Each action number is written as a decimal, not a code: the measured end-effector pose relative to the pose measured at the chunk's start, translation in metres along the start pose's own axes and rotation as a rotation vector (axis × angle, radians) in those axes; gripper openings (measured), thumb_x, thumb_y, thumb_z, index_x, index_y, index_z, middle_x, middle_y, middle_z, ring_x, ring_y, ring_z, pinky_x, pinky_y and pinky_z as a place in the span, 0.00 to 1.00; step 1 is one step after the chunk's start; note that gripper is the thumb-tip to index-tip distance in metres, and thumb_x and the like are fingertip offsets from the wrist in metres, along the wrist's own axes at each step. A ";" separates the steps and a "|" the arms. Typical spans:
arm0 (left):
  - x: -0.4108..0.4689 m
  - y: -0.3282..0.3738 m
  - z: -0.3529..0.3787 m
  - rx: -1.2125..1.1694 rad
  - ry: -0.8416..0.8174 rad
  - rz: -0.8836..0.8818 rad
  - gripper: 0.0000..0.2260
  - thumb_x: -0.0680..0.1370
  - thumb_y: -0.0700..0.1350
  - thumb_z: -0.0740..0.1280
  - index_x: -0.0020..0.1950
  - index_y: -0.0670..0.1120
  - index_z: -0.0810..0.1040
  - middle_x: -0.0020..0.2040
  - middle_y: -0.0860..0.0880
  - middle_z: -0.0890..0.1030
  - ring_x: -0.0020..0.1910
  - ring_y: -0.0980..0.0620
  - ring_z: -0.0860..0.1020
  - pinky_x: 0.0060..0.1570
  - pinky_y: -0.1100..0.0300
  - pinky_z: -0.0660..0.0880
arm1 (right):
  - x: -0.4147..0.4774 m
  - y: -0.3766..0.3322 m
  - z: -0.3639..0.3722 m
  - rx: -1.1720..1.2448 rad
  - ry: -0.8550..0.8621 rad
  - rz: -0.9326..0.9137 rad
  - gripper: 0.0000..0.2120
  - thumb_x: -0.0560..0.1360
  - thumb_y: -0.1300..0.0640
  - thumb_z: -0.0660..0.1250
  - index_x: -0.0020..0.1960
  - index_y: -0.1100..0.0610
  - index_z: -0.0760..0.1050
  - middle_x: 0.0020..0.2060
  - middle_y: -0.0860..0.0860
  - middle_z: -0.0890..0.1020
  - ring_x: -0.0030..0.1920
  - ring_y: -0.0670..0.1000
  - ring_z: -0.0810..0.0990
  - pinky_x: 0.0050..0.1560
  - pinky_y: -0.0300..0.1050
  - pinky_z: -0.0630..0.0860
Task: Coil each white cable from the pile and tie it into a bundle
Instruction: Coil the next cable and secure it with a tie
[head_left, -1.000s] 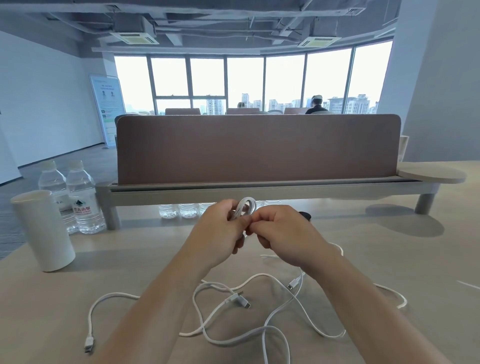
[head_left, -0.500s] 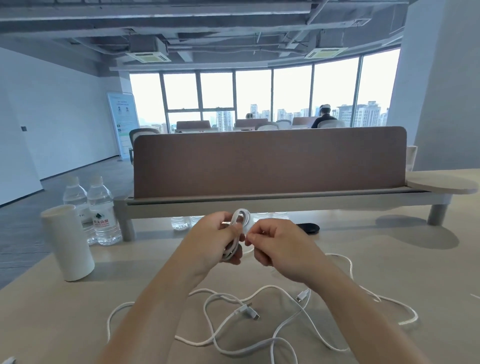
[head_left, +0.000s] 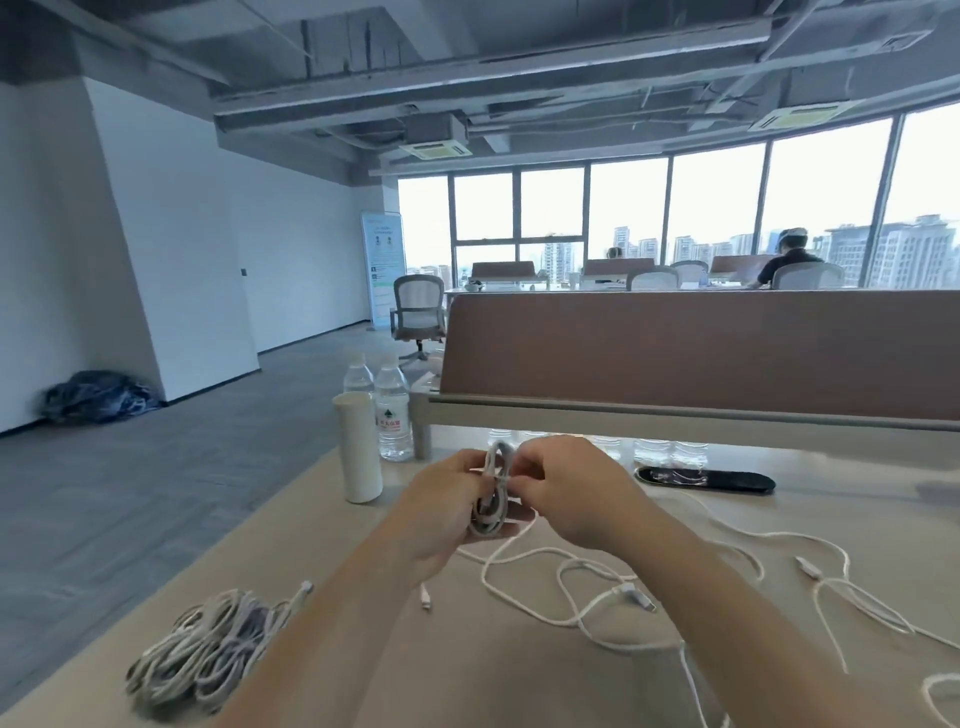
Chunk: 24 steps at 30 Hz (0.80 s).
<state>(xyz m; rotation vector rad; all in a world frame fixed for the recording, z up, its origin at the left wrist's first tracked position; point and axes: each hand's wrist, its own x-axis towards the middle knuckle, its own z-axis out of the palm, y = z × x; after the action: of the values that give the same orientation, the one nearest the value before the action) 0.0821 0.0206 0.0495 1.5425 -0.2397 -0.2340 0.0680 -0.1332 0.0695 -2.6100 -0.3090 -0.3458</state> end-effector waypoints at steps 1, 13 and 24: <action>-0.007 -0.001 -0.010 0.010 0.024 -0.013 0.12 0.81 0.32 0.60 0.59 0.39 0.79 0.49 0.37 0.85 0.49 0.40 0.85 0.53 0.47 0.82 | 0.001 -0.011 0.006 -0.014 -0.016 -0.022 0.10 0.78 0.52 0.66 0.39 0.51 0.76 0.37 0.47 0.79 0.41 0.51 0.77 0.41 0.48 0.72; -0.073 -0.014 -0.144 0.417 0.332 -0.068 0.08 0.80 0.40 0.65 0.56 0.44 0.80 0.52 0.43 0.84 0.47 0.49 0.81 0.52 0.53 0.77 | 0.014 -0.095 0.114 0.057 -0.234 -0.086 0.14 0.79 0.54 0.67 0.34 0.49 0.74 0.38 0.48 0.82 0.34 0.45 0.75 0.34 0.39 0.68; -0.082 -0.047 -0.170 0.590 0.277 -0.174 0.09 0.80 0.45 0.66 0.54 0.43 0.83 0.51 0.41 0.85 0.48 0.48 0.82 0.54 0.51 0.78 | 0.024 -0.104 0.182 -0.066 -0.377 -0.068 0.10 0.76 0.55 0.68 0.37 0.48 0.73 0.47 0.54 0.84 0.49 0.54 0.81 0.47 0.45 0.73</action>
<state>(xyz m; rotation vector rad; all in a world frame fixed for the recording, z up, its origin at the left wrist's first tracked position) 0.0549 0.2064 -0.0008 2.1615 0.0557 -0.0831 0.0959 0.0497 -0.0328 -2.7249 -0.5208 0.1215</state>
